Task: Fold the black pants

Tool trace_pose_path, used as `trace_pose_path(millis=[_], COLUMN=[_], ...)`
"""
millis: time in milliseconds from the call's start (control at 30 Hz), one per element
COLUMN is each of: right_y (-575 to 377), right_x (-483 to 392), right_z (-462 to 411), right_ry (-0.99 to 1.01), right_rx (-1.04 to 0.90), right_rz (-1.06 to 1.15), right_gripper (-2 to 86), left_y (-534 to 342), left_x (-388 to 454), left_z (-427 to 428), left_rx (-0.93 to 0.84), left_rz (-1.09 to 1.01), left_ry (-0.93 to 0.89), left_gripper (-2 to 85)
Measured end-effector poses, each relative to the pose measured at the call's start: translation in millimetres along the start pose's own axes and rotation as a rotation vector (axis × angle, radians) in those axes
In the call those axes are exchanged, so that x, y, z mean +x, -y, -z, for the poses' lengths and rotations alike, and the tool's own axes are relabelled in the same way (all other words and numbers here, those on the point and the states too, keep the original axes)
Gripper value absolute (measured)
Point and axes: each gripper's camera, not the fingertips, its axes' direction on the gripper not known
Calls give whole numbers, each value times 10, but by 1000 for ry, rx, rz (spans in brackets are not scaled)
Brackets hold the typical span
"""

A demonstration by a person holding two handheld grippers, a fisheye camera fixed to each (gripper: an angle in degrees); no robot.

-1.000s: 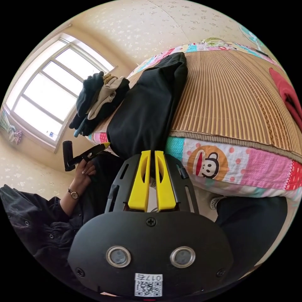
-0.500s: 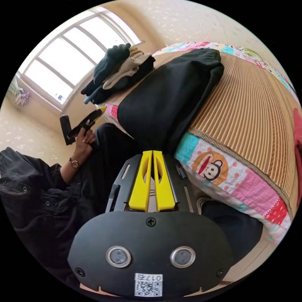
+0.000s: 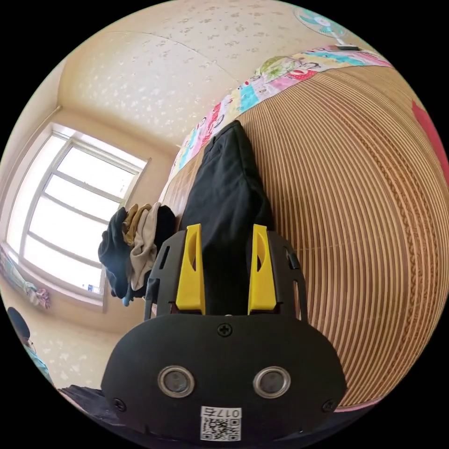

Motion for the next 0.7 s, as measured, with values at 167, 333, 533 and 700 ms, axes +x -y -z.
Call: trace_pose_path(millis=[167,333,533,700], right_y=[-39,101,297,-824], right_x=[-133,76,522,190], right_z=[260,898,784,656], right_ry=[-17,-233,148,77], right_rx=[145,405,-37,-213], right_rz=[101,-20,51,317], right_gripper=[19,5,10,50], left_y=[54,106,182,205], left_x=[-96,-228,-201,-250], left_z=[26,12,37,77], left_rx=[14,18,58,86], left_rz=[27,91,114,202], left_ry=[4,-21,24,94], left_gripper=[6,22,57,78])
